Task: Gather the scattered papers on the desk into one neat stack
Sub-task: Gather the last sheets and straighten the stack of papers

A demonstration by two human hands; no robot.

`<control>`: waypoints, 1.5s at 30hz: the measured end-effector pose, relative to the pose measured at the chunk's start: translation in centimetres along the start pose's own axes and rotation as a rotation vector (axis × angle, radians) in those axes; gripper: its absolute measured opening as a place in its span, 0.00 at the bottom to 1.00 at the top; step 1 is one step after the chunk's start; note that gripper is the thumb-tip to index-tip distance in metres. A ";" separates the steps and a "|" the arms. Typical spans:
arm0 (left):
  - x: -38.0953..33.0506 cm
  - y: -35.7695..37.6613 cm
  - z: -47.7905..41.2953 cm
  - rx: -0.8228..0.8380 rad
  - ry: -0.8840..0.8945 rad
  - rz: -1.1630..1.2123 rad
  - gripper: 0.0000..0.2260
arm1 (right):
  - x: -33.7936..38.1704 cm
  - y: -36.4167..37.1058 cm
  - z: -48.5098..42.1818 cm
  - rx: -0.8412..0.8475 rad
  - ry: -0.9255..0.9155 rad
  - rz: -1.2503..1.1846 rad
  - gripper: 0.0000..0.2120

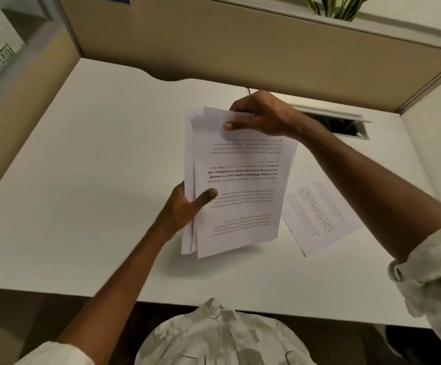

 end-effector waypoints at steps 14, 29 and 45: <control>1.0 1.8 -1.7 -0.096 -0.103 0.185 0.14 | -2.6 -1.9 1.5 -0.048 0.080 -0.113 0.16; 12.9 0.3 1.5 -0.183 -0.281 -0.020 0.17 | -10.6 -3.2 7.9 -0.572 0.380 -0.401 0.12; 12.4 2.2 0.8 -0.348 -0.339 0.210 0.23 | -7.0 25.0 23.2 -0.597 1.001 -1.077 0.18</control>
Point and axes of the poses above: each hand's wrist, its own z-axis away from the middle knuckle, its own y-axis out of the palm, x = y × z, the point moved 4 cm from there along -z, towards the middle knuckle, and after that the axes turned 4 degrees about -x, right-handed, at the moved point
